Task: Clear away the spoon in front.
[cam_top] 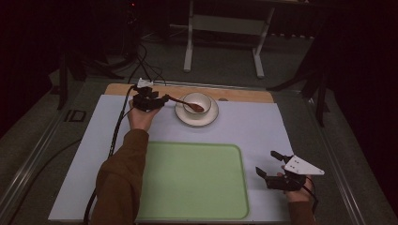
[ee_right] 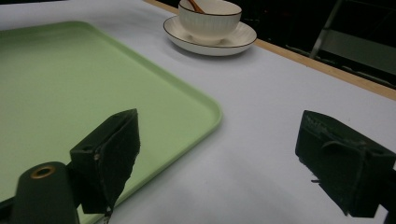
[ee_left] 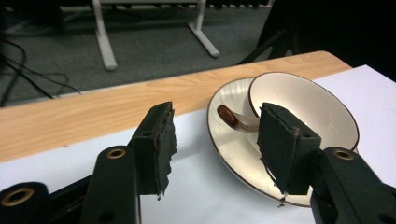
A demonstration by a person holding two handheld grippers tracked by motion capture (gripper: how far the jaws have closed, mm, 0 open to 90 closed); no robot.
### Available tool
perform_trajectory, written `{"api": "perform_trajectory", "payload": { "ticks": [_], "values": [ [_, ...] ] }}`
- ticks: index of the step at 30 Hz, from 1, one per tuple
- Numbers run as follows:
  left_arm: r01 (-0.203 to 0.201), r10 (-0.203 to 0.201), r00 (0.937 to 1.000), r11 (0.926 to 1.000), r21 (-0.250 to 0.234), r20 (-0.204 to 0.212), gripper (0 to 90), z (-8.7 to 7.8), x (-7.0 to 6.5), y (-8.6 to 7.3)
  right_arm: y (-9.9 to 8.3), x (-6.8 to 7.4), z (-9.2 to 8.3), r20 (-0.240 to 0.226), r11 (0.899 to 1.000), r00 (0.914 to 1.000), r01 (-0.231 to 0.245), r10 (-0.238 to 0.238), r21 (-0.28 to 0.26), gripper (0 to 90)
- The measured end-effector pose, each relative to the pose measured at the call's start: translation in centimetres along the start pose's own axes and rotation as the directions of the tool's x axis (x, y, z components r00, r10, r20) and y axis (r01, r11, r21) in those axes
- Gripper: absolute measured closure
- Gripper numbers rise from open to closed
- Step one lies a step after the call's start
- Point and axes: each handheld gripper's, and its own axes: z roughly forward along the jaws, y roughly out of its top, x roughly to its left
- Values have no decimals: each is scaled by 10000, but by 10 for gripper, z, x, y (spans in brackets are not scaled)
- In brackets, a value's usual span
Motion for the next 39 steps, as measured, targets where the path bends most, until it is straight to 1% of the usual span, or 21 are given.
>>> {"api": "perform_trajectory", "payload": {
  "ticks": [2, 4, 5, 6, 7, 8, 9, 10, 11, 12, 13, 14, 17, 19, 20, 21, 25, 29, 32, 35, 39],
  "values": [
    [-24, 23, 10000, 10000, 94, 68, 476, 3, -1, 0, 0, 0, 0, 24, 10000, 10000, 22, -22, 2, 137],
    [-35, 31, 9998, 9998, 198, 172, 481, 10, -3, 1, 0, 0, 0, 20, 10000, 10000, 25, -25, 0, 136],
    [-3, -1, 9997, 9998, 180, 250, 502, 13, -4, 1, 0, 0, 0, 31, 10000, 10000, 28, -28, 15, 136],
    [75, -80, 9994, 9999, 131, 334, 502, 15, -5, 1, 0, 0, 0, 31, 10000, 10000, 28, -28, 15, 136],
    [75, -80, 9994, 9999, 131, 334, 518, 15, -5, 1, 0, 0, 0, 31, 10000, 10000, 28, -28, 15, 136],
    [236, -240, 9987, 9997, 104, 449, 518, 18, -5, -1, 0, 0, 0, 40, 10000, 10000, 2, -2, 14, 137],
    [236, -242, 9988, 9996, 141, 433, 580, 19, -5, -1, 0, 0, -1, 61, 10000, 10000, -8, 8, 12, 136],
    [225, -232, 9989, 9996, 190, 402, 601, 20, -5, -2, 0, 0, 0, 57, 10000, 10000, -1, 1, 13, 136],
    [237, -246, 9986, 9995, 214, 462, 626, 20, -5, -3, 0, 0, 0, 46, 10000, 10000, -3, 3, 22, 137],
    [273, -282, 9982, 9995, 177, 530, 626, 19, -5, -3, 0, 0, 0, 46, 10000, 10000, -3, 3, 22, 137],
    [273, -282, 9982, 9995, 177, 530, 647, 19, -5, -3, 0, 0, 0, 46, 10000, 10000, -3, 3, 22, 137],
    [53, -55, 9979, 10000, 29, 653, 689, 16, -8, -3, 0, 0, -1, 38, 10000, 10000, 6, -6, 12, 137],
    [-188, 201, 9969, 9997, -185, 756, 719, 12, -14, -3, 0, 0, 0, 63, 10000, 10000, -20, 20, 1, 136],
    [-188, 201, 9969, 9997, -185, 756, 736, 12, -14, -3, 0, 0, 0, 56, 10000, 10000, -4, 4, 11, 137],
    [-352, 382, 9956, 9987, -358, 858, 762, 8, -19, -3, 0, 0, 0, 54, 10000, 10000, 4, -5, 25, 136],
    [-381, 420, 9950, 9983, -444, 901, 772, 7, -21, -3, 0, 0, 0, 50, 10000, 10000, 9, -9, 29, 137],
    [-712, 776, 9921, 9952, -675, 981, 822, 1, -29, -1, 0, 0, 0, 38, 10000, 10000, 11, -12, 32, 137],
    [-979, 1034, 9923, 9920, -795, 686, 831, -3, -37, 0, 0, 0, 0, 27, 10000, 10000, 12, -12, 31, 137],
    [-1248, 1295, 9901, 9887, -832, 539, 832, -5, -43, 0, 0, 0, 0, 27, 10000, 10000, 17, -18, 40, 137],
    [-1364, 1408, 9890, 9867, -879, 462, 833, -7, -46, 1, 0, 0, 0, 23, 10000, 10000, 21, -21, 40, 137],
    [-1333, 1379, 9895, 9867, -933, 444, 833, -10, -48, 2, 0, 0, 0, 16, 10000, 10000, 21, -21, 34, 137]
  ]
}}
